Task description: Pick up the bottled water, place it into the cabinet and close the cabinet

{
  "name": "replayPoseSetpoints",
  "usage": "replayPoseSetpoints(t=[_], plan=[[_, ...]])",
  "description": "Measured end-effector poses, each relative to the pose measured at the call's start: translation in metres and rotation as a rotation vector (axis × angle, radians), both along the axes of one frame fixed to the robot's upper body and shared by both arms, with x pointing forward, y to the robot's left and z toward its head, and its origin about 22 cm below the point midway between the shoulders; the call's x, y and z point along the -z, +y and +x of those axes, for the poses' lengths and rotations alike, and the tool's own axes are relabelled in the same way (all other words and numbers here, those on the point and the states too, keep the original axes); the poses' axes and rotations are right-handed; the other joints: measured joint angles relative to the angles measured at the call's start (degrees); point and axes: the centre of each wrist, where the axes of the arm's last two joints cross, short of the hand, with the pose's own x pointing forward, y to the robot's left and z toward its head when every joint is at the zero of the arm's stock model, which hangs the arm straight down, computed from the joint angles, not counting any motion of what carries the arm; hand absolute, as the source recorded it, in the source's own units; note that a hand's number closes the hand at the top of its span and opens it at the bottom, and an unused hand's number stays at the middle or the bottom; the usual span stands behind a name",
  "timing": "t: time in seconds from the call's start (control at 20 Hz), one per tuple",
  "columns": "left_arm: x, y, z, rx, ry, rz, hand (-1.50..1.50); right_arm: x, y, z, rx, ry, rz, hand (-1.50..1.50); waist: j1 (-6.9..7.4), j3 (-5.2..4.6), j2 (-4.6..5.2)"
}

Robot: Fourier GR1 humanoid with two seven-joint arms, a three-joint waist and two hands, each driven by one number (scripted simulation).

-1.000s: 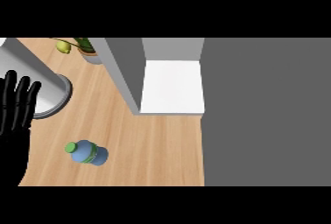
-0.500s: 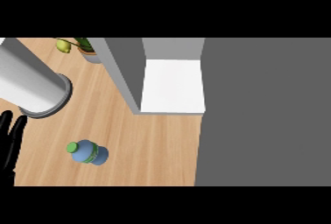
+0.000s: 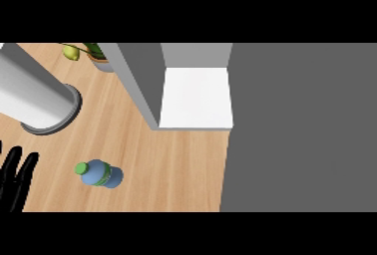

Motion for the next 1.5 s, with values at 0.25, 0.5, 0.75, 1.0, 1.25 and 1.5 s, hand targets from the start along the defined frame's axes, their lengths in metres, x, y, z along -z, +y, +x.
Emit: replayPoseSetpoints(t=[0.25,0.5,0.75,1.0,1.25,1.5], plan=[[0.0,-0.005,-0.004,0.004,0.062,-0.02,-1.5,-0.004,0.005,-0.003,-0.009,0.014,0.002,-1.5,0.05,0.01,-0.04],[0.003,-0.014,-0.007,0.017,0.091,-0.043,-1.5,-0.009,0.009,-0.002,-0.011,0.032,0.011,-1.5,0.1,0.01,-0.07],[0.003,-0.016,-0.008,0.004,0.096,-0.044,-1.5,-0.013,0.012,-0.001,-0.007,0.037,0.017,-1.5,0.02,0.01,-0.07],[0.003,-0.018,-0.008,-0.008,0.091,-0.041,-1.5,-0.015,0.015,-0.001,-0.021,0.04,0.021,-1.5,-0.18,0.01,-0.08],[0.005,-0.016,-0.006,-0.033,0.063,-0.007,-1.5,-0.017,0.016,-0.001,-0.015,0.045,0.023,-1.5,-0.25,-0.02,-0.05],[0.004,-0.017,-0.001,-0.055,0.05,-0.008,-1.5,-0.017,0.018,-0.002,-0.019,0.046,0.022,-1.5,-0.4,-0.01,0.04]])
